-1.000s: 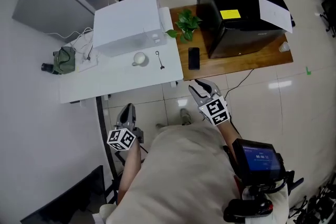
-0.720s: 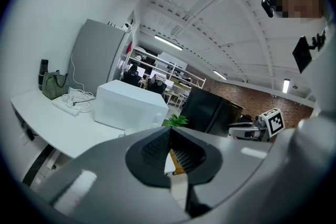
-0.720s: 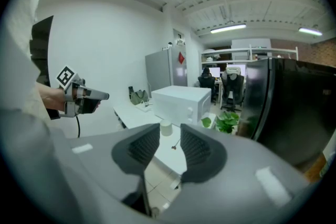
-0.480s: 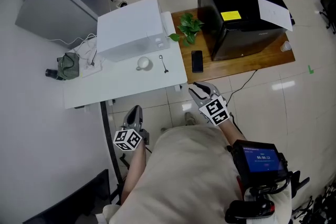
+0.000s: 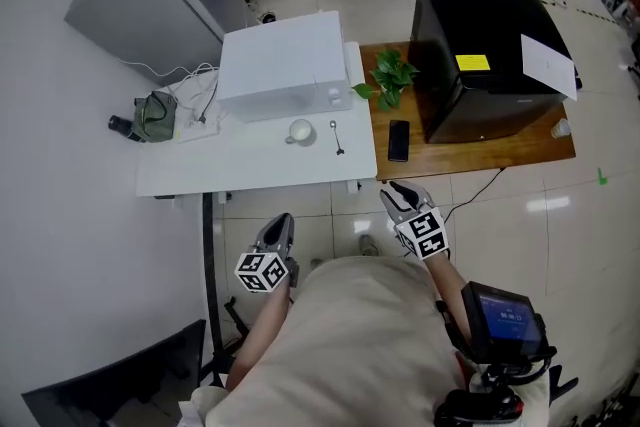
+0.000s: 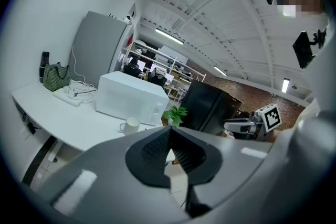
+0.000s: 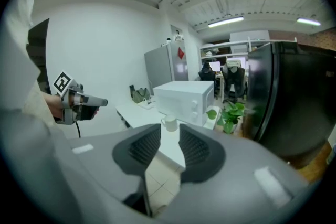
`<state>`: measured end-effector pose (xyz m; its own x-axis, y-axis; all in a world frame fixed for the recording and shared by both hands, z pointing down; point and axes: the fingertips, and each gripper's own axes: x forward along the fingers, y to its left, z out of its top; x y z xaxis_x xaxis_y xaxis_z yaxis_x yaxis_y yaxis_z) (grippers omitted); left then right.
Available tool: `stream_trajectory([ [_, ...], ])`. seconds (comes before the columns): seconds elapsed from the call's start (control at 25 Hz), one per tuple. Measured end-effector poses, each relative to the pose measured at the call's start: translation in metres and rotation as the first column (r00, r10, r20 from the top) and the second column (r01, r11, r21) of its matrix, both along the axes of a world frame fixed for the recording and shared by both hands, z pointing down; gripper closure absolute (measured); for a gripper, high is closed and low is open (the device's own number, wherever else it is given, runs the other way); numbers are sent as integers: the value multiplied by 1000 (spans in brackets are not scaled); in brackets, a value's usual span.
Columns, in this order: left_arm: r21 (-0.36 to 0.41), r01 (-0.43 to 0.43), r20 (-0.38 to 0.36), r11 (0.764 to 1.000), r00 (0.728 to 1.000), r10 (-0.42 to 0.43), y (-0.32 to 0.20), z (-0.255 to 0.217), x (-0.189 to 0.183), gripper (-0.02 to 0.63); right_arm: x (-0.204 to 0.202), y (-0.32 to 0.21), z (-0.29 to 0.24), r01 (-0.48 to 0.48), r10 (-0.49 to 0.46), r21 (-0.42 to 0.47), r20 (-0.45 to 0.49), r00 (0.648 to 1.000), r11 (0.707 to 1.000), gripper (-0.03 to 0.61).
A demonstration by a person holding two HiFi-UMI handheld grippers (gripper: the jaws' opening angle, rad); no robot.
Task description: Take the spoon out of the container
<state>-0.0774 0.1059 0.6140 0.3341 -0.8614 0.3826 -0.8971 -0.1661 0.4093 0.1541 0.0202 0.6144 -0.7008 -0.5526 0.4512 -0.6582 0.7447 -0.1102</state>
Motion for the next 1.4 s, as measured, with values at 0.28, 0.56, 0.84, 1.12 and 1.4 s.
stream_trajectory([
  [0.28,-32,-3,15,999,1000,3,9,18,-2,627,0,4,19,5,-6,-21,-23,1000,1000,472],
  [0.56,-49,-12,22,999,1000,14,11,30,-1,627,2,8,28,-4,2,-49,-26,1000,999,474],
  [0.84,-51,-3,11,999,1000,4,13,33,-6,627,-7,8,31,14,-16,-35,-57,998,999,512],
  [1.12,-49,22,6,999,1000,-22,16,34,-23,627,-26,3,32,33,-35,-35,-59,998,999,514],
  [1.4,-51,31,6,998,1000,-30,19,31,-48,627,-51,-2,33,35,-37,-41,-49,998,999,514],
])
